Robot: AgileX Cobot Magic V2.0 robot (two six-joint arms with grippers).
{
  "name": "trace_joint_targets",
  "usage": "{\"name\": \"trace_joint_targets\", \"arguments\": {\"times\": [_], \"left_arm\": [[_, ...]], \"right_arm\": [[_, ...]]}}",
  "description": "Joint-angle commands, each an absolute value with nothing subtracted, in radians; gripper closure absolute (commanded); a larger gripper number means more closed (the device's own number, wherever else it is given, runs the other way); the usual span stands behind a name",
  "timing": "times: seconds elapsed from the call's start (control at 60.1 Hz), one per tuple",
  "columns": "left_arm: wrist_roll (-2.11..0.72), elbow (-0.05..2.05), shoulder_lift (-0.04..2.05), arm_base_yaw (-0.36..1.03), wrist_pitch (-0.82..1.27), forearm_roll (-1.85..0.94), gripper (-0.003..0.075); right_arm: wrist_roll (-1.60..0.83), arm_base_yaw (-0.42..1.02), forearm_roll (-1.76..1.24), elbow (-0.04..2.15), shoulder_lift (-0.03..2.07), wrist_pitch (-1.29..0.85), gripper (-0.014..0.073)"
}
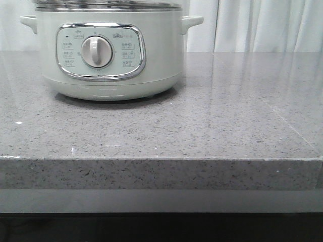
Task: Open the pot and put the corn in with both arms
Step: 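Release the lid knob and raise the left gripper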
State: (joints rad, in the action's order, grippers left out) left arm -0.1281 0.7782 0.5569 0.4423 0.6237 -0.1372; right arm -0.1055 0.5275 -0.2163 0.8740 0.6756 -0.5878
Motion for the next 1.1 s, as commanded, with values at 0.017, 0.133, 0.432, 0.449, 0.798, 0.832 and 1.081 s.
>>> {"name": "trace_joint_targets", "arguments": {"times": [0.017, 0.133, 0.432, 0.449, 0.798, 0.832, 1.081], "left_arm": [[-0.126, 0.8, 0.56, 0.448, 0.54, -0.152, 0.0741], [-0.134, 0.744, 0.512, 0.431, 0.465, -0.122, 0.0741], [-0.137, 0.37, 0.239, 0.219, 0.16, -0.111, 0.0741], [-0.137, 0.343, 0.224, 0.207, 0.149, -0.116, 0.0741], [-0.135, 0.02, -0.028, 0.109, -0.047, -0.155, 0.0741], [-0.135, 0.0, -0.026, 0.109, -0.08, -0.161, 0.0741], [-0.135, -0.012, -0.026, 0.109, -0.072, -0.182, 0.0741]], "right_arm": [[-0.111, 0.521, -0.217, 0.898, 0.671, -0.52, 0.0661], [-0.111, 0.521, -0.217, 0.898, 0.671, -0.519, 0.0661], [-0.111, 0.521, -0.217, 0.898, 0.671, -0.52, 0.0661], [-0.111, 0.521, -0.217, 0.898, 0.671, -0.52, 0.0661], [-0.111, 0.521, -0.217, 0.898, 0.671, -0.52, 0.0661], [-0.111, 0.521, -0.217, 0.898, 0.671, -0.519, 0.0661], [-0.111, 0.521, -0.217, 0.898, 0.671, -0.52, 0.0661]]}}
